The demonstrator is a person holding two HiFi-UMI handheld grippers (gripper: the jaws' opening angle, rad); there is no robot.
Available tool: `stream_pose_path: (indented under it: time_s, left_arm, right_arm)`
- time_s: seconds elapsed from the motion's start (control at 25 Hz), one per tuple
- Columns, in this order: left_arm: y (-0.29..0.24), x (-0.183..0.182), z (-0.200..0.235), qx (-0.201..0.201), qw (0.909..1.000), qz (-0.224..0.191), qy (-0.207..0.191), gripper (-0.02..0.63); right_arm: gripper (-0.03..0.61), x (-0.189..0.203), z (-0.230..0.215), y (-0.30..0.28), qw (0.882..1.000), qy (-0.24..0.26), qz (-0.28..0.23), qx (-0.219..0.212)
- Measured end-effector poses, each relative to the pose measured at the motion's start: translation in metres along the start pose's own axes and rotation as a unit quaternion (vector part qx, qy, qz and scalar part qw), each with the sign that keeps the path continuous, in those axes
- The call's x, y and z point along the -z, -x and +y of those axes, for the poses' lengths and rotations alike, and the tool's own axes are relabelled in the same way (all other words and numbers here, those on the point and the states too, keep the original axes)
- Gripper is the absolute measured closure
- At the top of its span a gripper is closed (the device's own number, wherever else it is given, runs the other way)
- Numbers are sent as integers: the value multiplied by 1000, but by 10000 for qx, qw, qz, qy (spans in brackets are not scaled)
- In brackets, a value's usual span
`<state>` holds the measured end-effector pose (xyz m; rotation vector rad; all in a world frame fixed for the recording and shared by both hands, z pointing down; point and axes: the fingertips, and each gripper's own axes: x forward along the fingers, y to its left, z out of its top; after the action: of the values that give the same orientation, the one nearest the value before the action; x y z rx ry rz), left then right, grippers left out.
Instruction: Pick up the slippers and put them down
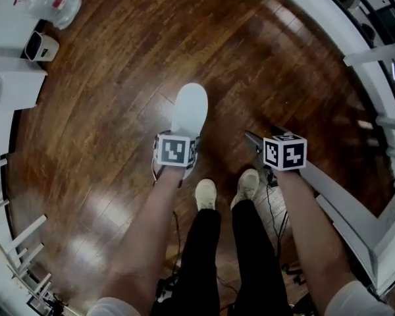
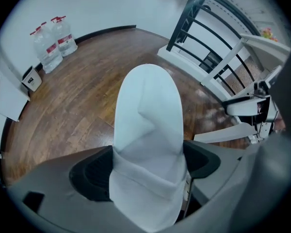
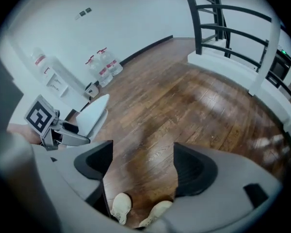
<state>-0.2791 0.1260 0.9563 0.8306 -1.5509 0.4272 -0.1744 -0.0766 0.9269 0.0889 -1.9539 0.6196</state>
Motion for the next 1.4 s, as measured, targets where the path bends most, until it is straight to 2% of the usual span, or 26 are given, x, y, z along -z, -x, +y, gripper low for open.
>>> stream_pose_path:
  time_s: [0.12, 0.24, 0.32, 0.52, 0.68, 1.08, 1.4]
  left_arm:
    - [-75, 13, 20, -44, 10000, 43, -8, 173]
    - [-143, 46, 31, 32, 9986, 451, 258, 173]
    - [-178, 61, 44, -58, 9979, 592, 261, 173]
    - [-233, 84, 78, -366, 9957, 810, 245, 173]
    - [-270, 94, 88, -291, 9957, 812, 348, 173]
    - [-295, 104, 94, -247, 9952, 824, 458, 156]
    - [-236, 107, 95, -401, 9944, 925, 309, 146]
  right_arm:
    - [179, 17, -12, -55, 10000, 52, 37, 5]
    - [181, 46, -21, -98, 9995, 141, 275, -17]
    - [181, 59, -26, -121, 9989, 230, 397, -35]
    - [186, 68, -40, -168, 9976, 415, 555, -65]
    - [195, 71, -44, -195, 9968, 521, 602, -124]
    - [195, 93, -41, -225, 9943, 583, 875, -184]
    - [195, 77, -13, -184, 9940, 619, 874, -201]
